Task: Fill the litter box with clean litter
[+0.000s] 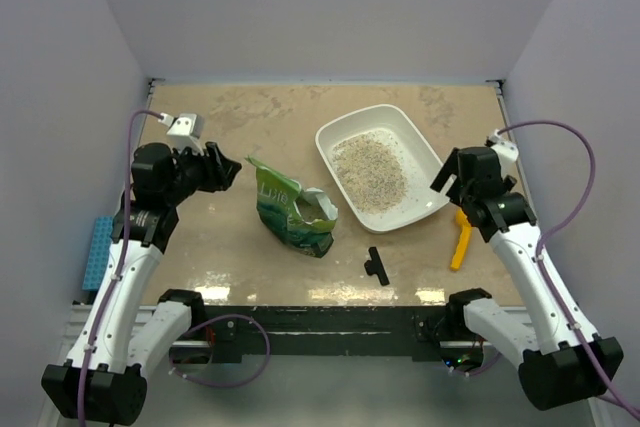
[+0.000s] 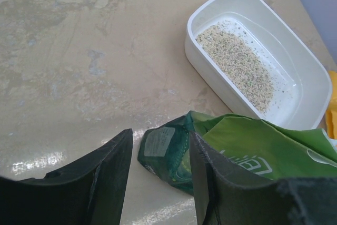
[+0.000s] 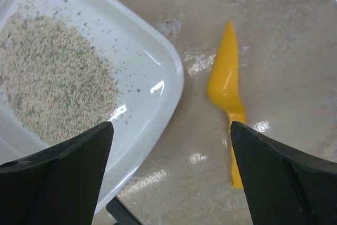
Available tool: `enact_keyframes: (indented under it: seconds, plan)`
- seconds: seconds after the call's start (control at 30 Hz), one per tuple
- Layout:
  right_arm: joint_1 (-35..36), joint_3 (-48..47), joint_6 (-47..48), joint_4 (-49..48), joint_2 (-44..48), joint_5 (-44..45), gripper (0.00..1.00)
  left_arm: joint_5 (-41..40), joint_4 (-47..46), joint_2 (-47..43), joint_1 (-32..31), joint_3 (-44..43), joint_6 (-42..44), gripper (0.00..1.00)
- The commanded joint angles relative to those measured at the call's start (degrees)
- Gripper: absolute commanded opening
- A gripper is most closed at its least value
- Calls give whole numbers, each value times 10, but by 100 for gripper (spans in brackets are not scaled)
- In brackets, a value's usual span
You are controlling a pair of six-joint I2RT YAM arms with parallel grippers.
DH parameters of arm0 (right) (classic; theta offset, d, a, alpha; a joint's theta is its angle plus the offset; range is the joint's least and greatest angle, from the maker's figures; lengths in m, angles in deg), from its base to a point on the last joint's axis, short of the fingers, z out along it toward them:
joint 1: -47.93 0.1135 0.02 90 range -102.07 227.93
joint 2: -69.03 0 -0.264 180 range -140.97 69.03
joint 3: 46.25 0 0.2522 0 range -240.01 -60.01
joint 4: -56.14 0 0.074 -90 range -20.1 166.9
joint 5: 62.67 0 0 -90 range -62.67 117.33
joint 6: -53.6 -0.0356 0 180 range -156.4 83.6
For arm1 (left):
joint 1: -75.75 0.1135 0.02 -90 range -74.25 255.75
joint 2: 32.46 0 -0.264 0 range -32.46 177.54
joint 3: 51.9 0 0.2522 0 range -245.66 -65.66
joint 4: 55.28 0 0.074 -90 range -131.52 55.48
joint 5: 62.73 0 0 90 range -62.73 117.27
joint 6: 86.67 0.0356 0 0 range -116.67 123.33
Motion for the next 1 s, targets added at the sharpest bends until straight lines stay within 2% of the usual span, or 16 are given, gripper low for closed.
enact_keyframes:
  seconds: [0.0,0.07,0.23,0.37,0.67,0.83,0.97]
  plan:
    - [-62,-10,-79,4,10,-28,97,38,-29,-10,-3,18,-40,52]
    - [-75,-5,-124,31,3,-36,94,43,-35,-14,-3,28,-45,52]
    - [-75,76,-213,58,18,-67,89,77,-53,-20,-16,35,-61,52]
    - [-75,122,-263,77,35,-34,86,71,-50,-24,-38,33,-60,52]
    - [-75,114,-314,85,-33,5,84,63,-46,-21,-78,31,-55,52]
    - [-76,80,-343,109,-88,73,89,50,-31,-18,-91,24,-46,52]
    - [-88,53,-311,95,-110,115,91,34,-28,-17,-105,29,-39,52]
